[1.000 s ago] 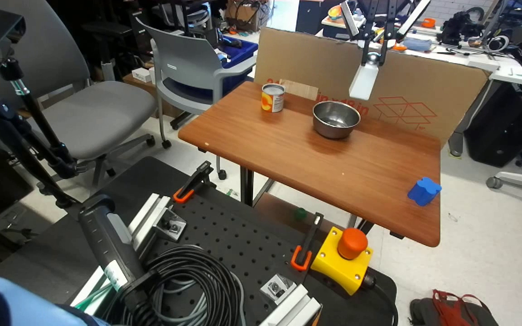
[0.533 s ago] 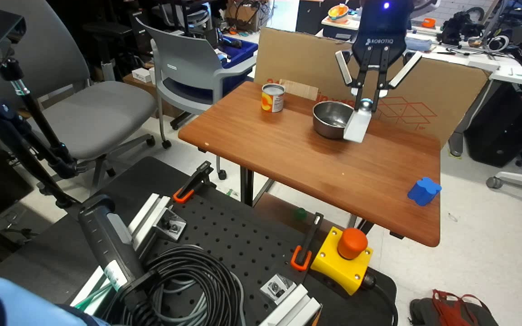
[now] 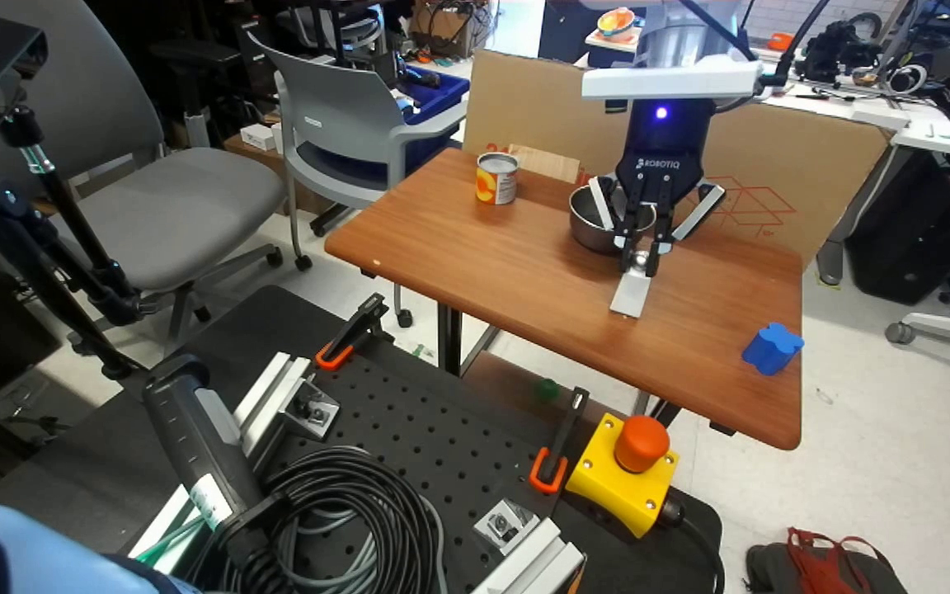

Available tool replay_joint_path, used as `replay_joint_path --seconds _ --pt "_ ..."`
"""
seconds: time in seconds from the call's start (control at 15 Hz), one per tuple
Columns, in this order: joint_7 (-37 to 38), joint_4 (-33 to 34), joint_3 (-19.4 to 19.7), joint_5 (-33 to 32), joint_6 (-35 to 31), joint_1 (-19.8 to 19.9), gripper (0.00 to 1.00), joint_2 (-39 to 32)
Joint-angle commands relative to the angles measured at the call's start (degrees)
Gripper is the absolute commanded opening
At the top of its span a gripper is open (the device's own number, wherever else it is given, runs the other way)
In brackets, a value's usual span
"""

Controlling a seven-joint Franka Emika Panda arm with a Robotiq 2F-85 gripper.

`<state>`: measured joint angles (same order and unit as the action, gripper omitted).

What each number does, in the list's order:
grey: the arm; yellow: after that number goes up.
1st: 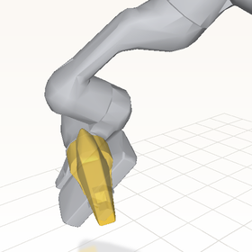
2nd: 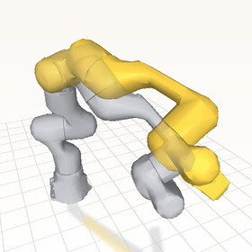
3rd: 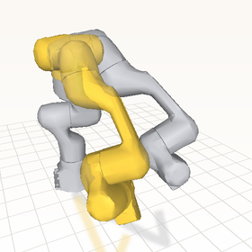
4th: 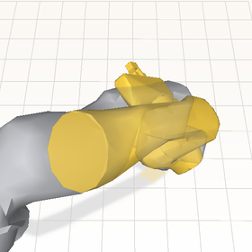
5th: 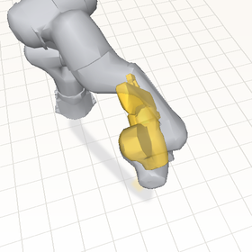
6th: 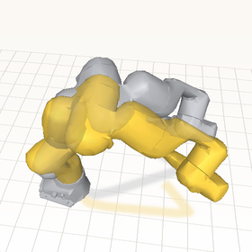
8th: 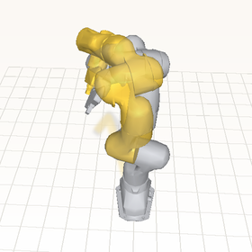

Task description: Remove the bottle from the bowl and put it on the table

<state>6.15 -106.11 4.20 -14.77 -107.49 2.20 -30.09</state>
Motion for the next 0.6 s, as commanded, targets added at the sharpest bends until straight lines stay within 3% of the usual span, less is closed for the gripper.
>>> replay_joint_path --seconds 0.0,0.07,0.13,0.27,0.53 --pt "3.28 -2.89 1.24 -0.98 -3.08 -0.77 0.06 0.78" --pt "3.62 -2.95 1.26 -0.78 -3.02 -0.75 0.06 0.85" --pt "3.93 -3.01 1.24 -0.53 -2.78 -0.69 0.5 0.98" --pt "3.98 -3.22 1.05 0.21 -2.78 -0.37 0.56 1.64" --pt "1.39 -3.07 0.3 3.5 -1.77 0.77 0.85 5.4"
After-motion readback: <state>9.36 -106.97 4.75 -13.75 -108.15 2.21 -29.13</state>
